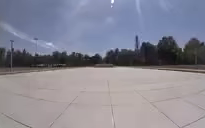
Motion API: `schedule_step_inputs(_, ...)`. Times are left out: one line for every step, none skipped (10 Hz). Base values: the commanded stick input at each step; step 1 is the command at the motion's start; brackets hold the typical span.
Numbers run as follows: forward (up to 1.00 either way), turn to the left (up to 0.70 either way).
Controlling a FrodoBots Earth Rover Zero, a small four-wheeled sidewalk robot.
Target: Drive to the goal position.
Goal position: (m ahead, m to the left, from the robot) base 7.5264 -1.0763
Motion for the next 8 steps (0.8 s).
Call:
schedule_step_inputs(0.70,0.00)
schedule_step_inputs(0.70,0.00)
schedule_step_inputs(0.70,0.00)
schedule_step_inputs(0.70,0.00)
schedule_step_inputs(0.70,0.00)
schedule_step_inputs(0.70,0.00)
schedule_step_inputs(0.70,0.00)
schedule_step_inputs(0.70,0.00)
